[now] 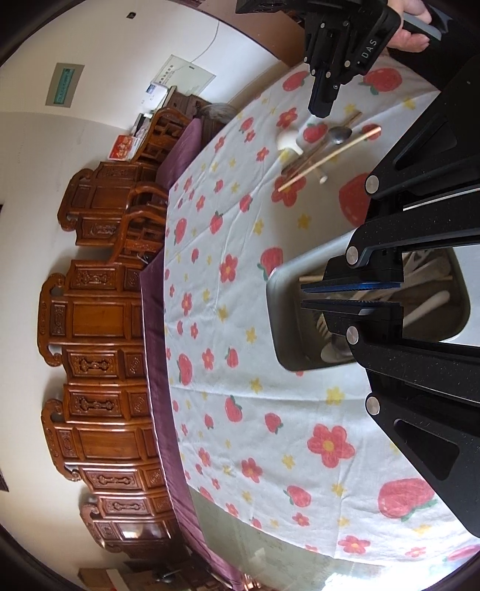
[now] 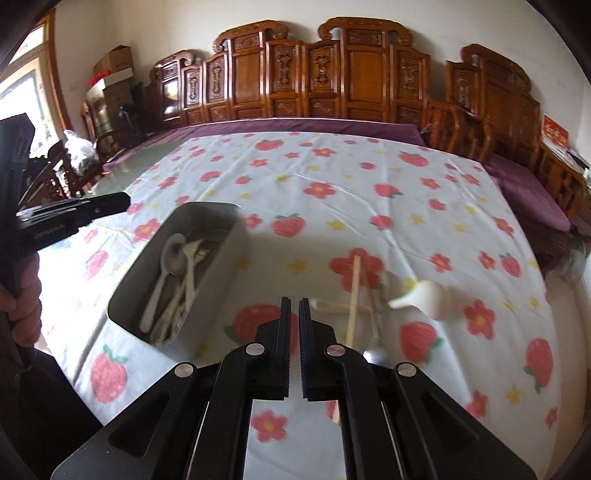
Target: Organize utensils
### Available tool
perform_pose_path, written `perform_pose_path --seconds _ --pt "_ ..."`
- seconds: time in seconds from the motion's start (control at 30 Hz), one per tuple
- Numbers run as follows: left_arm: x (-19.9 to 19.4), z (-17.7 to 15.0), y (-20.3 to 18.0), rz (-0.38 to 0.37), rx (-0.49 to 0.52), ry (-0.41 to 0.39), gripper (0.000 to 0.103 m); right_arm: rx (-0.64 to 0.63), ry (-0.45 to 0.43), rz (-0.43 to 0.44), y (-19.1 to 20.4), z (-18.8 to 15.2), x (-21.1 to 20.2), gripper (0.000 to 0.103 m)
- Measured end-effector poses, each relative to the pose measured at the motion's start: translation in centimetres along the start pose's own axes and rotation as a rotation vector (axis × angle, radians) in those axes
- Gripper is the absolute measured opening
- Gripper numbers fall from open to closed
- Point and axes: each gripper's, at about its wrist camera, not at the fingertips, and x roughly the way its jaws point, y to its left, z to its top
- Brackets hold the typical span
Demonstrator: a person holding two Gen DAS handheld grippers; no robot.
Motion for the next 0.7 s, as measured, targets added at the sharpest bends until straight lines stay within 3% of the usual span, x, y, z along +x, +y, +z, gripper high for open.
perform_pose_path --seconds 0.2,0.33,0.43,0.53,0.7 --pt "-0.8 0.0 -2.5 -0.016 0.038 -0.009 0.010 0.018 0.016 -0.072 -3.1 -2.0 -2.1 0.006" --pt "-0.7 -0.2 -4.2 -0.027 0.056 -0.008 0.023 0.041 0.033 -0.099 -4.8 -3.2 -2.4 0.006" --pt "-0.2 -0.7 -5.3 -0.040 0.060 0.005 0.039 0.053 0.052 -0.112 -5.6 -3.9 -2.0 0.006" --pt "0.5 -1.2 -6.3 -0.051 0.061 0.011 0.055 0.069 0.058 -0.110 -6.3 -4.5 -1.6 0.014" --pt "1.8 -2.6 -8.5 -0.054 0.107 0.027 0.061 0.089 0.065 -0.087 -7.6 -4.7 0.3 0.027"
